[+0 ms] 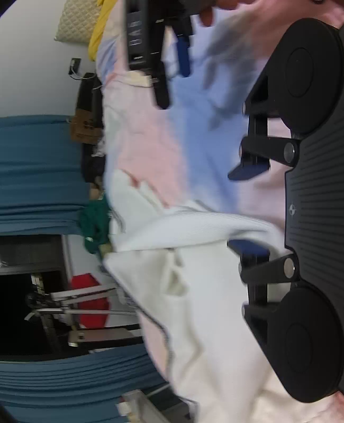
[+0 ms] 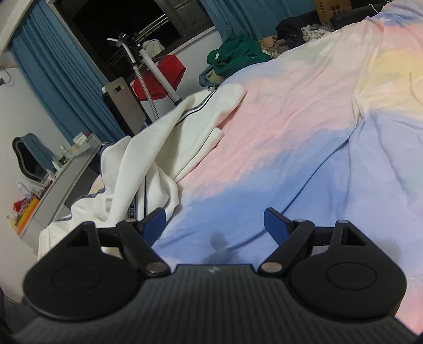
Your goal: Fold clothes
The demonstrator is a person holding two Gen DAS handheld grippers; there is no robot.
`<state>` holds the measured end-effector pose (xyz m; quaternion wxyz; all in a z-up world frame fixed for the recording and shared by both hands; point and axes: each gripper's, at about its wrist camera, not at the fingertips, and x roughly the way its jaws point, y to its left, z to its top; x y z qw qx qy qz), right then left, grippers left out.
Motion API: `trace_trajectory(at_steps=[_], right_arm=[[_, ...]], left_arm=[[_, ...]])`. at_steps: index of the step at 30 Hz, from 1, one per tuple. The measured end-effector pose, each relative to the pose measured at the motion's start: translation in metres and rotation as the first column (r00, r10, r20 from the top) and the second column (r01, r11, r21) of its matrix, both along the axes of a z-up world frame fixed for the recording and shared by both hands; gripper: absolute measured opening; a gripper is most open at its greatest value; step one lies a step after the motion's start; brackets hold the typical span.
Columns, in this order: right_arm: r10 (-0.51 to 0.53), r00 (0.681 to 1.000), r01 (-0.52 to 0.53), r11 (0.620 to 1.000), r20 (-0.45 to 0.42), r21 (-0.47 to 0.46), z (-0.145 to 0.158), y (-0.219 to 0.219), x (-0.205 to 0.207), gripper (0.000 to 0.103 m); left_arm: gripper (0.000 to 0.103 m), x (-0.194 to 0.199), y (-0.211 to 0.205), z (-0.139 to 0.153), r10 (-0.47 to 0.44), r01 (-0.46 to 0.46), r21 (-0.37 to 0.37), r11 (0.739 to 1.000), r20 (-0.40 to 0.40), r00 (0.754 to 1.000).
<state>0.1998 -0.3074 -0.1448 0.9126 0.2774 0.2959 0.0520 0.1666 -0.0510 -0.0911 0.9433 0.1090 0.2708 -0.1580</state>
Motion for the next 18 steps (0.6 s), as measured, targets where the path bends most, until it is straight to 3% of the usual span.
trace_trajectory(at_steps=[4,7,10,13,18], right_arm=[[-0.046,0.999,0.046,0.999,-0.006,0.017,0.000,-0.010,-0.001,0.083],[-0.090,0.996,0.091,0.995,-0.016,0.028,-0.002,-0.018,-0.001,0.083],[-0.119,0.993,0.120,0.991,-0.026,0.061,-0.008,-0.027,0.004,0.084],[-0.137,0.989,0.142,0.984,-0.052,0.107,-0.018,-0.034,0.013,0.084],[-0.141,0.985,0.155,0.975,-0.097,0.156,-0.037,-0.040,0.029,0.084]], left_arm=[[0.059,0.039,-0.027,0.023,-0.002,0.000,0.029,1.000,0.078,0.997],[0.062,0.085,-0.060,0.034,0.001,-0.013,0.102,0.995,0.118,0.993],[0.065,0.152,-0.096,0.030,0.077,-0.088,0.166,0.982,0.068,0.995],[0.065,0.221,-0.129,0.017,0.186,-0.189,0.253,0.949,0.037,0.982],[0.065,0.316,-0.161,-0.013,0.320,-0.322,0.346,0.881,0.063,0.945]])
